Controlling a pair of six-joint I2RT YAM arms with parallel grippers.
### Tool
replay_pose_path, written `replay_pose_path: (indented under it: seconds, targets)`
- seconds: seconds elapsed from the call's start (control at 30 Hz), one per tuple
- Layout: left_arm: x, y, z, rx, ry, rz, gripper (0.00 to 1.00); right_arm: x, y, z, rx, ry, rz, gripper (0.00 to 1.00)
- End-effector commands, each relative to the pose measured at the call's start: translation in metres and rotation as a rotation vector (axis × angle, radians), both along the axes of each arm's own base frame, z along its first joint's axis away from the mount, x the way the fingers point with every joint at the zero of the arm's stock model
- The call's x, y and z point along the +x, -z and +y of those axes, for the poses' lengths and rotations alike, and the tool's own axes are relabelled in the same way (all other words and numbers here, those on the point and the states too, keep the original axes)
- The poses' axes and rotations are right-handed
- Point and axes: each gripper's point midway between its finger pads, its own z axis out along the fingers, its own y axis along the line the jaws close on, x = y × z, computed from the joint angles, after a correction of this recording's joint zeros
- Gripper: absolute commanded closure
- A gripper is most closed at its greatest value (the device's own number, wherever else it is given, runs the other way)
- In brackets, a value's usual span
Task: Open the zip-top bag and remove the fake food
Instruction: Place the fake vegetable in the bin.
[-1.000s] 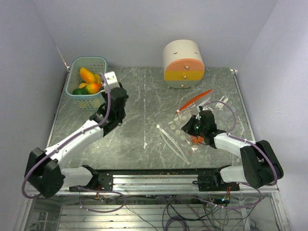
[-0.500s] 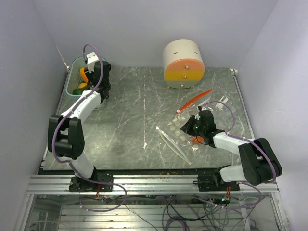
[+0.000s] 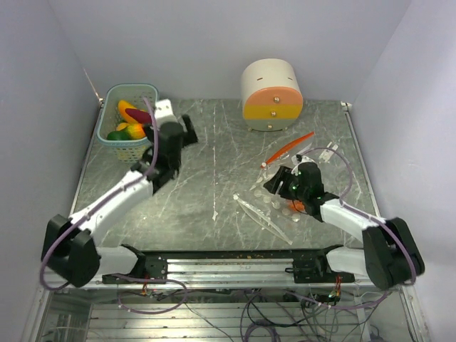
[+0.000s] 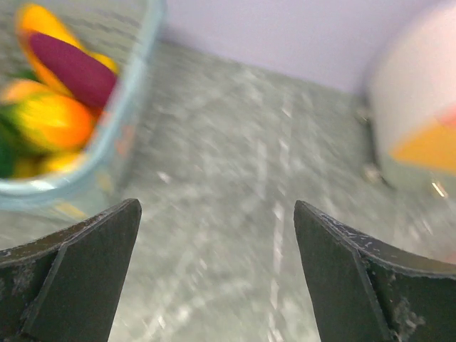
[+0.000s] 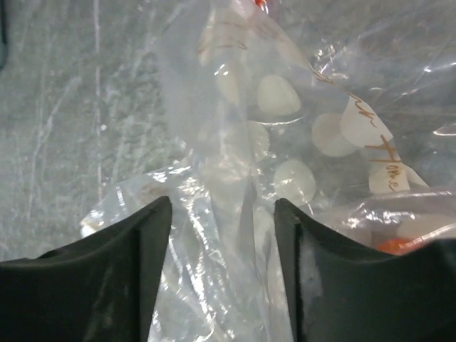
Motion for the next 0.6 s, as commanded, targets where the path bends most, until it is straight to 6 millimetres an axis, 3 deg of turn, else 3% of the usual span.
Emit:
replay_pose_path:
  seconds: [0.0, 0.1, 0.33, 0.47, 0.57]
  targets:
    - [-0.055, 0.032, -0.066, -0.076, 0.198, 0.006, 0.02, 0.003, -0.045, -0.012, -0.023, 0.04, -0.11, 0.36]
    - [-0.095, 0.06, -0.105, -0.146, 0.315, 0.038, 0.04, -0.003, -0.06, -0.031, -0.066, 0.113, -0.14, 0.33]
    - [-0.183, 0.103, -0.177, -0.2, 0.527, 0.095, 0.09, -0.025, -0.053, -0.082, -0.184, 0.333, -0.103, 0.26]
    - [-0.235, 0.122, -0.206, -0.196, 0.61, 0.125, 0.13, -0.037, -0.041, -0.108, -0.218, 0.473, -0.084, 0.4]
    - [-0.258, 0.137, -0.217, -0.195, 0.652, 0.144, 0.17, -0.044, -0.024, -0.116, -0.228, 0.519, -0.058, 0.46]
